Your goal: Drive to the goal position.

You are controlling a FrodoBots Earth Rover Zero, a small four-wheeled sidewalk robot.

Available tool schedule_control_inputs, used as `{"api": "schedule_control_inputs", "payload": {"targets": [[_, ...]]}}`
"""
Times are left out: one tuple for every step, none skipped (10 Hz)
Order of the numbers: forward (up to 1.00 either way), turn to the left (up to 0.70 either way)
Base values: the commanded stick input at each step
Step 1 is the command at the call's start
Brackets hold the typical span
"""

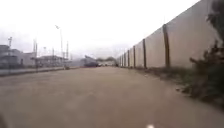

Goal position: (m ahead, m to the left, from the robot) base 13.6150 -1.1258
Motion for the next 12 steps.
{"api": "schedule_control_inputs", "payload": {"targets": [[1.0, 0.0], [1.0, 0.0], [1.0, 0.0], [1.0, 0.0], [1.0, 0.0], [1.0, 0.0], [1.0, 0.0], [1.0, 0.0], [1.0, 0.0], [1.0, 0.0], [1.0, 0.0], [1.0, 0.0]]}}
